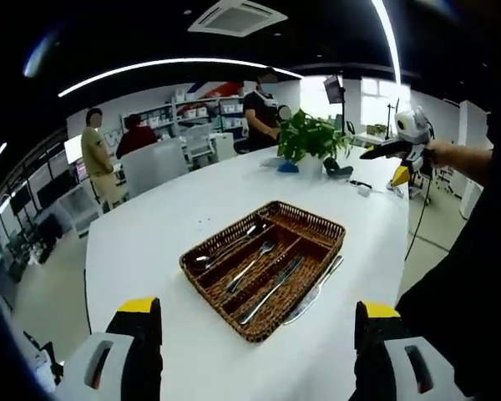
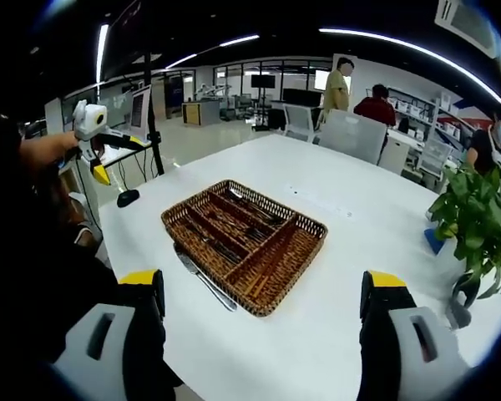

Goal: Arrange the knives, forks, and spoons in their matching storage slots by inserting each utensil handle-first until every utensil is classified and aligned in the correct compartment

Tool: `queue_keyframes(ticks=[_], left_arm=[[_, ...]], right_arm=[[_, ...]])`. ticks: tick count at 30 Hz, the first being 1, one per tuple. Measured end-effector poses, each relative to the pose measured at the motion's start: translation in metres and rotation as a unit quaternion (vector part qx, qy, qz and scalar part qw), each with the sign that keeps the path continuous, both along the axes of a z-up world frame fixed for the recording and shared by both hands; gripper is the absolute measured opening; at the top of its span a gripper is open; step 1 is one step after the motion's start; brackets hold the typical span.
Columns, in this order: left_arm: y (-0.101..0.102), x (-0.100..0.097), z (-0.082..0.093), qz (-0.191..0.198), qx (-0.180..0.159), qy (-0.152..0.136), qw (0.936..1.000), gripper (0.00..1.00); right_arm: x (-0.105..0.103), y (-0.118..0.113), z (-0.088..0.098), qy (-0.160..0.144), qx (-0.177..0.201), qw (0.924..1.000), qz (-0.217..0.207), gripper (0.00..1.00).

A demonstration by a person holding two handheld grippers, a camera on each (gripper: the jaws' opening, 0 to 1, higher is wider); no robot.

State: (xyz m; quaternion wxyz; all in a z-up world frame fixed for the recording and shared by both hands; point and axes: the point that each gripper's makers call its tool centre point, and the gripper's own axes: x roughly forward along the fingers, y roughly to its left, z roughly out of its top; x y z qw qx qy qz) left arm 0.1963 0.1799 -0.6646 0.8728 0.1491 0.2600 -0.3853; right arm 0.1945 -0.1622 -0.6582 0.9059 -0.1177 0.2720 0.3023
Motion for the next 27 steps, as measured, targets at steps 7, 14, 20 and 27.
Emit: queue_keyframes(ticks=[7,14,20,27], left_arm=[[-0.027,-0.022,-0.031,-0.072,0.031,0.05,0.9957,0.89],[-0.05,-0.034,-0.064,-0.099,0.049,0.081,0.9906,0.81],[-0.07,-0.045,-0.099,-0.133,0.072,0.106,0.9828,0.76],[-0.097,-0.055,-0.149,-0.159,0.068,0.18,0.9684,0.61]], right_arm=[[0.001,-0.002,-0.001,0.003,0.001,1.0,0.004,0.99],[-0.003,-0.002,-0.006,0.008,0.005,0.9999,0.014,0.99],[-0.012,0.01,-0.02,0.021,0.009,0.999,0.039,0.98],[-0.021,0.009,-0.025,0.031,0.01,0.9985,0.044,0.95]])
